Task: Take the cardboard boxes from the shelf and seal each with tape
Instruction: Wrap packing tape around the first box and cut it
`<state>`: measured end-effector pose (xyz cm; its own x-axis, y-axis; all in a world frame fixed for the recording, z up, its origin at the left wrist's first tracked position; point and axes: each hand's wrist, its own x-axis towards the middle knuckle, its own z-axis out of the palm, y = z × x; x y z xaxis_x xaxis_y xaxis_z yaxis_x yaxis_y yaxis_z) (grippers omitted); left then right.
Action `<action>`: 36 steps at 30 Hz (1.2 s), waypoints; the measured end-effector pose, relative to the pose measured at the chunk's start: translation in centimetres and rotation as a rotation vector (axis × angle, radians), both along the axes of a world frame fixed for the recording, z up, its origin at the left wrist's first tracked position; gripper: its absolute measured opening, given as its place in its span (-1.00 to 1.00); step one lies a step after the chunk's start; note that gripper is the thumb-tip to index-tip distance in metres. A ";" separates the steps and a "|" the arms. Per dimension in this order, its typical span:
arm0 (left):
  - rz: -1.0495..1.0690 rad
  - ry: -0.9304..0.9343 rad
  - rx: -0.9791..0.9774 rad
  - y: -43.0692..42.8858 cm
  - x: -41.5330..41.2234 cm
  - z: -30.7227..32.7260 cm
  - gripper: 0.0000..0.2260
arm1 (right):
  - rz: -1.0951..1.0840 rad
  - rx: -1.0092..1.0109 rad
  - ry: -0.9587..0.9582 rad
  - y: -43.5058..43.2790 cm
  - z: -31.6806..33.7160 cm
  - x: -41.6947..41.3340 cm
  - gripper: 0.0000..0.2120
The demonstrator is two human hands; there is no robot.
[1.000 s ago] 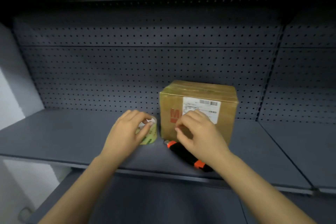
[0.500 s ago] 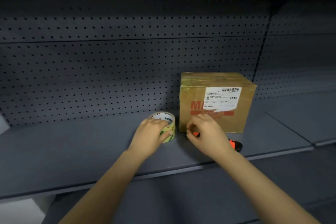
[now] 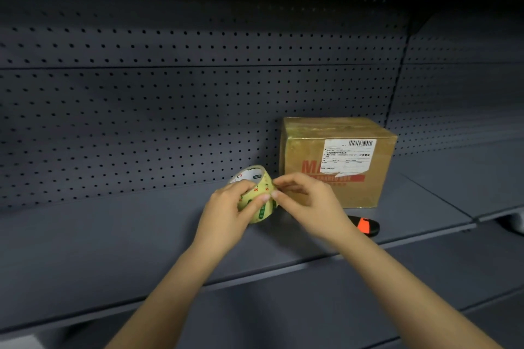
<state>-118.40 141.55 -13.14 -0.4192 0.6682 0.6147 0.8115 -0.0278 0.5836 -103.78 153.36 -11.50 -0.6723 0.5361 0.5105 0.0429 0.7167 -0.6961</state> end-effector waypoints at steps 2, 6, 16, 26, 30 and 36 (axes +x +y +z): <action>-0.021 -0.008 -0.001 0.0 0.4 0.6 -0.78 | -0.020 0.013 0.035 0.0 0.3 0.2 -0.92; -0.045 -0.041 0.005 0.2 1.5 1.2 -0.79 | -0.042 0.061 0.058 0.1 0.9 1.2 -0.95; -0.323 -0.393 -0.008 1.9 8.3 2.1 -0.84 | -0.133 0.169 0.014 1.2 3.6 7.1 -0.94; -0.316 -0.480 -0.042 8.6 18.4 2.1 -0.73 | -0.168 0.425 -0.227 7.9 5.7 17.1 -0.92; -0.229 -0.510 -0.065 12.1 22.7 2.1 -0.69 | -0.126 0.446 -0.266 11.1 6.4 20.9 -0.93; -0.025 -0.569 -0.073 16.0 26.6 2.7 -0.74 | -0.037 0.550 -0.309 15.5 8.2 23.8 -0.96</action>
<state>-91.80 157.56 -10.44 -0.6545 0.7140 0.2488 0.3685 0.0138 0.9295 -79.95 168.85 -3.34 -0.8188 0.2763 0.5032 0.2146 0.9603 -0.1782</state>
